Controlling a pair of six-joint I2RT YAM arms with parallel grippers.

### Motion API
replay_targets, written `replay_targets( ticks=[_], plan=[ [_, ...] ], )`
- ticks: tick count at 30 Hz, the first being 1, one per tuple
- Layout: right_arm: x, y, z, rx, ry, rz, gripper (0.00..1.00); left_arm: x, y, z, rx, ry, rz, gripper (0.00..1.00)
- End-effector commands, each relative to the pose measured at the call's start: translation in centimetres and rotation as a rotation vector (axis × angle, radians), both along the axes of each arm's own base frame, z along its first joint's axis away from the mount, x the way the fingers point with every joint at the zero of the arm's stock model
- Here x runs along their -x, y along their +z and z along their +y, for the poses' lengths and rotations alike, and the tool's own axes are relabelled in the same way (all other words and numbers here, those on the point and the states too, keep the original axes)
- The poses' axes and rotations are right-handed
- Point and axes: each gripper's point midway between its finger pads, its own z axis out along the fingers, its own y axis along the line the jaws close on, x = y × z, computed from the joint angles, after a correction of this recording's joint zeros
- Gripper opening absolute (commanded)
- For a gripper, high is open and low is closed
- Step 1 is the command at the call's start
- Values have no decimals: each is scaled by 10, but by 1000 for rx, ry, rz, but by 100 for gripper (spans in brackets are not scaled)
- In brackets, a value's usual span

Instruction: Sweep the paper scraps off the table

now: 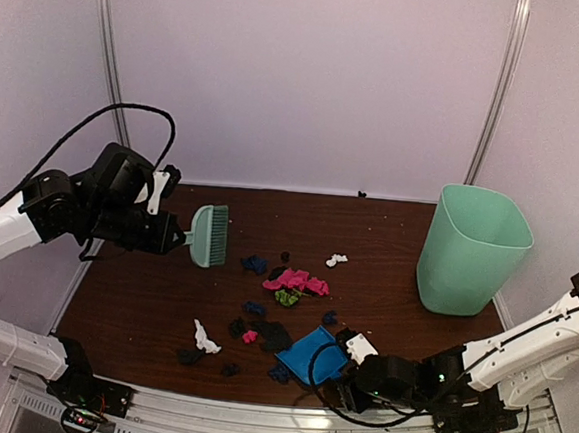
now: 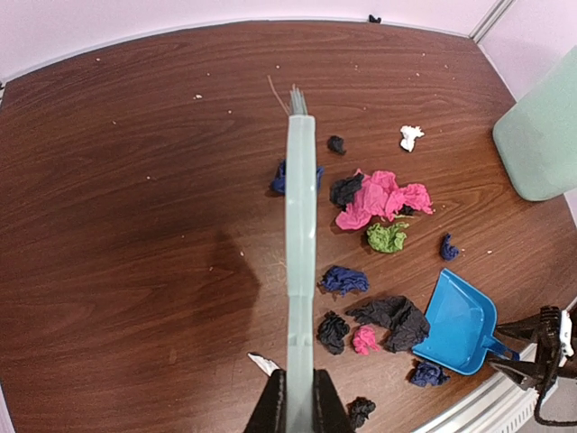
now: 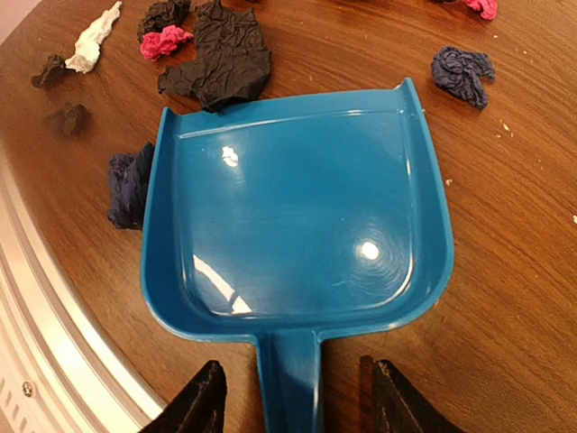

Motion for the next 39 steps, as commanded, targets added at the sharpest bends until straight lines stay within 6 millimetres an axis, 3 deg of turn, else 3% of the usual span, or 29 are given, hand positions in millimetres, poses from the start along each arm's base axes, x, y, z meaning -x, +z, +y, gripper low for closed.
replay_targets(
  ticks=[1, 7, 22, 27, 39],
  plan=[
    [-1, 10, 2, -128, -9, -25, 55, -4, 16, -5, 42, -25, -53, 0],
    [6, -7, 1, -88, 41, -15, 49, -1, 19, -3, 42, -29, -51, 0],
    [-3, -7, -1, -34, 10, -93, 10, 5, 15, 4, 52, -11, -41, 0],
    [-5, 9, -2, -13, -13, -105, 3, 6, 13, 6, 43, -11, -37, 0],
    [-2, 57, -39, 8, -131, -9, 0, 9, 5, 12, 3, -9, -24, 0]
  ],
)
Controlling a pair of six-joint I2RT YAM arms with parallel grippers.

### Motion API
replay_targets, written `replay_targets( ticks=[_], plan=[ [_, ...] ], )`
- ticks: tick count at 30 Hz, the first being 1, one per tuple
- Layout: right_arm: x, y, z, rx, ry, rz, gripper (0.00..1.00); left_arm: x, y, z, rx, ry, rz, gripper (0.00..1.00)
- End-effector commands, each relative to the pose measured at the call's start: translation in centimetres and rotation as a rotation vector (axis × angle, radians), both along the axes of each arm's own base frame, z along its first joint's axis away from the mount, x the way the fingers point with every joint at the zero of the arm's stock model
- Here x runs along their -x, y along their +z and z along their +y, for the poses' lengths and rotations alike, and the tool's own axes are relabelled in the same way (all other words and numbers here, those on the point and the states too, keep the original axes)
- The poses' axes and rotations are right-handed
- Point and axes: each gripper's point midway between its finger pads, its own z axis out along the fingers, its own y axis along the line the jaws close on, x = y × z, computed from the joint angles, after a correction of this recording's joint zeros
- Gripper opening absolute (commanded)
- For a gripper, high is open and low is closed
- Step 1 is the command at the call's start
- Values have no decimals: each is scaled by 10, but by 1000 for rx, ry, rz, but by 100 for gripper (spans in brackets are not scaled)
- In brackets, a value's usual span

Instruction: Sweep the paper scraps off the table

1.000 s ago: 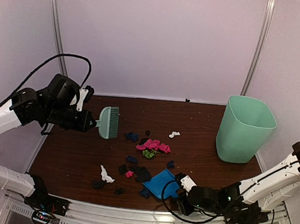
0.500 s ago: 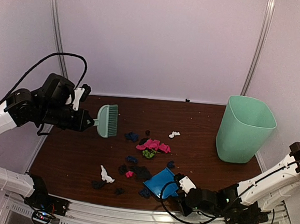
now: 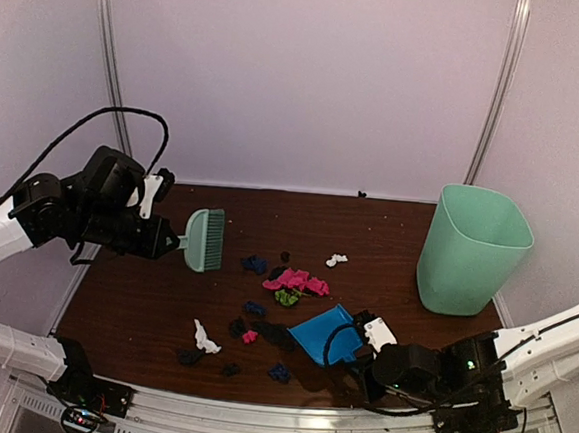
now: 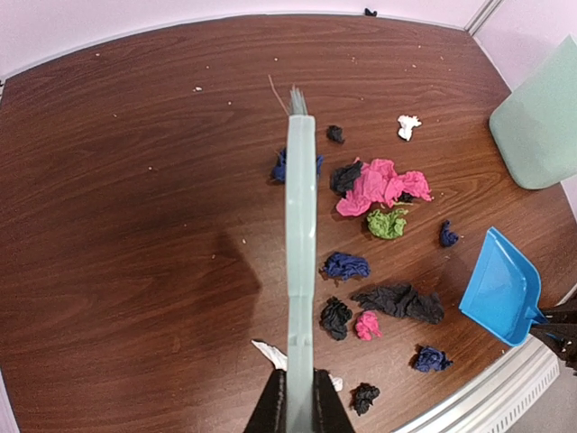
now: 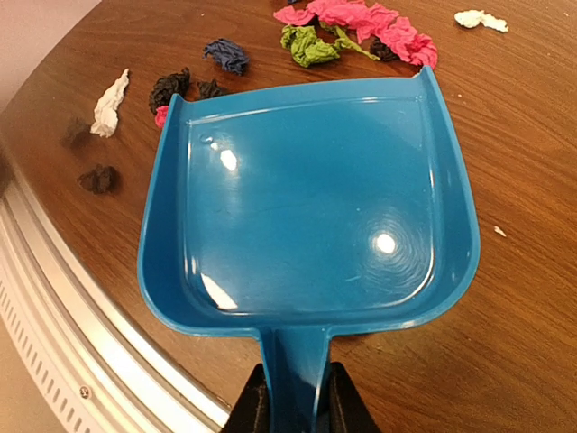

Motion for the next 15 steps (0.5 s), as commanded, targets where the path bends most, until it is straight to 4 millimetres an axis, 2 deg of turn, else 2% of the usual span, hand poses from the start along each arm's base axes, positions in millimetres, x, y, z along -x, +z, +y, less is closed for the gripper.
replay_targets(
  ticks=[1, 8, 15],
  plan=[
    [4, 4, -30, 88, -59, 55, 0, -2, 2, 5, -5, 11, -23, 0],
    [27, 0, -45, 126, -10, 162, 0, 0, -24, 6, -95, -15, 40, 0],
    [44, -9, -42, 191, 86, 168, 0, 2, -56, 3, -207, -64, 134, 0]
  ],
)
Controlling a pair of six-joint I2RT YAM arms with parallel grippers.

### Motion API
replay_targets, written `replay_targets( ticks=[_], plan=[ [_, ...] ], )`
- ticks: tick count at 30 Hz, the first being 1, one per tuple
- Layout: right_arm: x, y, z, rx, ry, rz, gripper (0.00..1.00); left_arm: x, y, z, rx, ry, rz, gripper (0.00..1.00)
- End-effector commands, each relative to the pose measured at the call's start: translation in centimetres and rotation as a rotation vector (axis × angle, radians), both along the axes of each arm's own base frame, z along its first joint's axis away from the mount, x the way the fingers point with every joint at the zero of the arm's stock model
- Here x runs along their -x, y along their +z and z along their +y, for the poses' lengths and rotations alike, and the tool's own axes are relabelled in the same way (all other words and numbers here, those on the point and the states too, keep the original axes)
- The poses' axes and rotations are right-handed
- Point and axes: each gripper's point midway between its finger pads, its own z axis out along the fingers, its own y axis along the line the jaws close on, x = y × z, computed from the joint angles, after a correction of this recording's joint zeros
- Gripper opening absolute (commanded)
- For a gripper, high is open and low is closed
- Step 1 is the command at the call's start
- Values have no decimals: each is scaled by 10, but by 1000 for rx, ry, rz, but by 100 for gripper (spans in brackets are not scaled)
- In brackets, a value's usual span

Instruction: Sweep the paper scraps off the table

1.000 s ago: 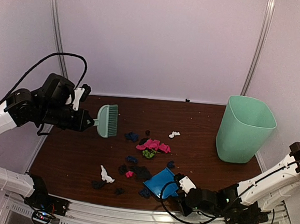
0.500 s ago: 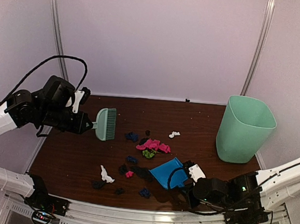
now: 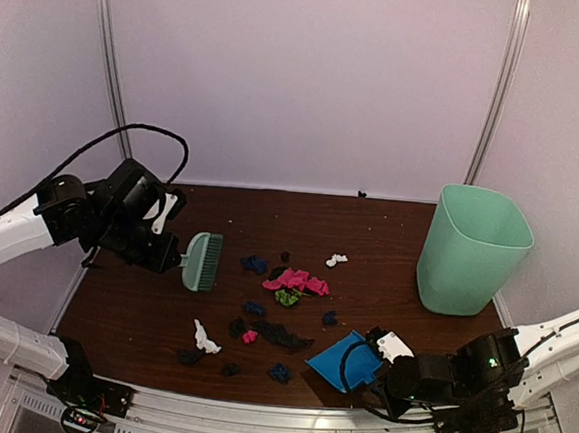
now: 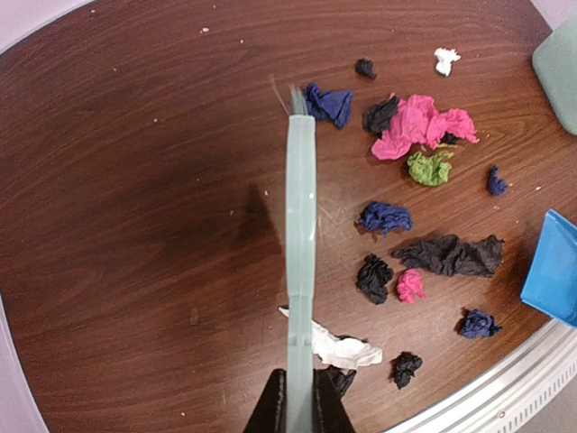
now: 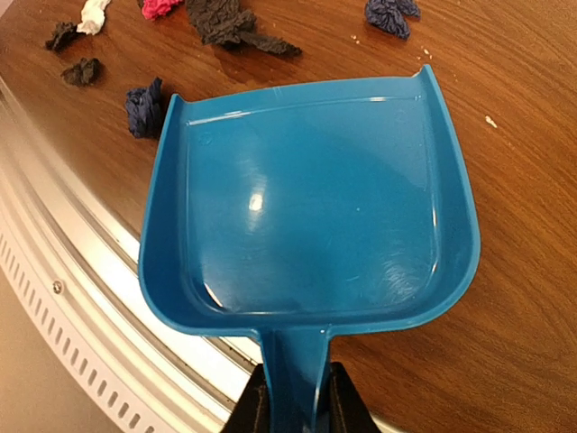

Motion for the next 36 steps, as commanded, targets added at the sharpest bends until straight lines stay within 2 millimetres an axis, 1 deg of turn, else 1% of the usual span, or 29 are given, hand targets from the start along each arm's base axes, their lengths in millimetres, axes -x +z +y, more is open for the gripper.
replay_targets(
  ticks=[1, 6, 12, 16, 20, 26, 32, 36],
  plan=[
    [8, -3, 1, 51, 52, 12, 0, 0, -20, 0, -75, -39, 51, 0],
    [9, -12, 15, 106, 111, -15, 0, -1, -33, -10, -93, -87, 93, 0],
    [7, -16, 34, 142, 156, -48, 0, -4, -50, -24, -117, -135, 155, 0],
    [6, -17, 45, 120, 187, -40, 0, -2, -60, -38, -98, -186, 197, 0],
    [2, -20, 56, 64, 217, 31, 0, 1, -70, -49, -89, -226, 250, 0],
    [-14, -18, 64, 18, 225, 81, 0, 2, -75, -60, -79, -270, 291, 0],
    [-18, -36, 67, 101, 288, 117, 0, 7, -84, -65, -74, -295, 335, 0],
    [-25, -40, 76, 126, 306, 111, 0, 12, -90, -67, -71, -311, 365, 0]
  ],
)
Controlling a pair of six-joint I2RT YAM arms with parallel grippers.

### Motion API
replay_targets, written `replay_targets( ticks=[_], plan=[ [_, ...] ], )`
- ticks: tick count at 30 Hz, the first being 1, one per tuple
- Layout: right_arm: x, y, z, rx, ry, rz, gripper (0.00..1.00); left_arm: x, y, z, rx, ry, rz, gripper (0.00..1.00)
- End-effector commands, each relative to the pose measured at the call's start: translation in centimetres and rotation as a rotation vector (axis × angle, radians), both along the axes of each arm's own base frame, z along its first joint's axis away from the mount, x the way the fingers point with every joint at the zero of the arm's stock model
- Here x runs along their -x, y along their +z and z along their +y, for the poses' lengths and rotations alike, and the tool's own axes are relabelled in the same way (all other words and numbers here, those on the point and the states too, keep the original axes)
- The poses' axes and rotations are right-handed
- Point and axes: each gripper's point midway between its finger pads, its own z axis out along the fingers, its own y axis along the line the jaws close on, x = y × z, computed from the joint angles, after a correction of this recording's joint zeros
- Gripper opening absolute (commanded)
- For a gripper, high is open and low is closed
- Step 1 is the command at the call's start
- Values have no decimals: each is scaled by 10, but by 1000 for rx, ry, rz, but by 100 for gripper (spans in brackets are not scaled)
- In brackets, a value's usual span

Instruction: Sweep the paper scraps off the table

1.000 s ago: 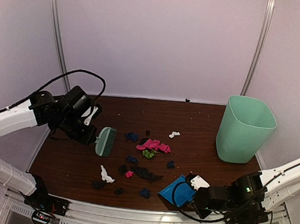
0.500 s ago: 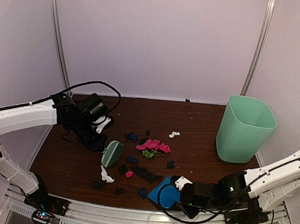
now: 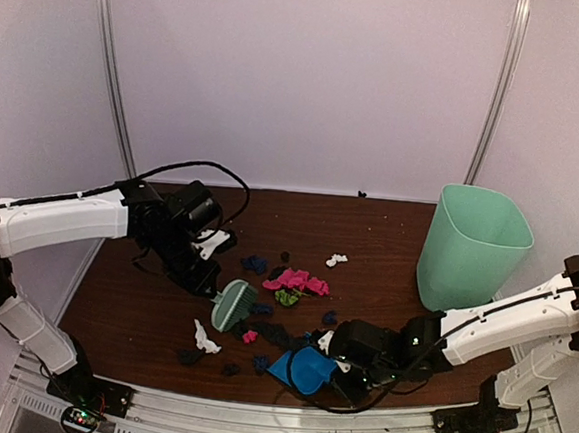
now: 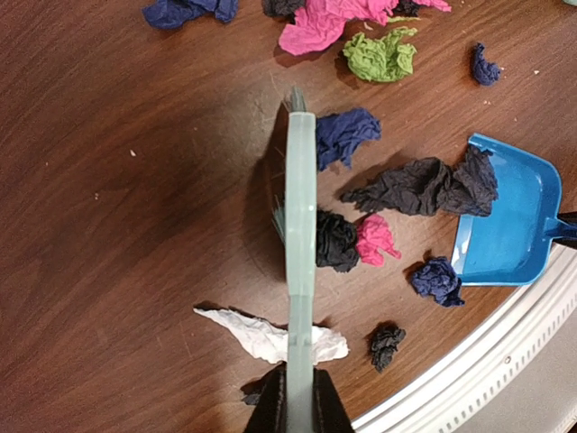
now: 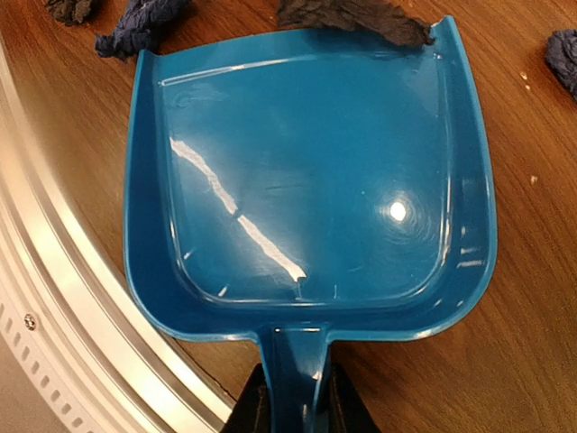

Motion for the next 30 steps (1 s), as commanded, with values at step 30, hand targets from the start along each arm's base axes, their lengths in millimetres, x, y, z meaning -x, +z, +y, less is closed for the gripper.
replay_targets(
  ticks=[30],
  plan=[
    [-34, 7, 63, -87, 72, -34, 0, 32, 17, -48, 194, -90, 140, 0]
  ],
)
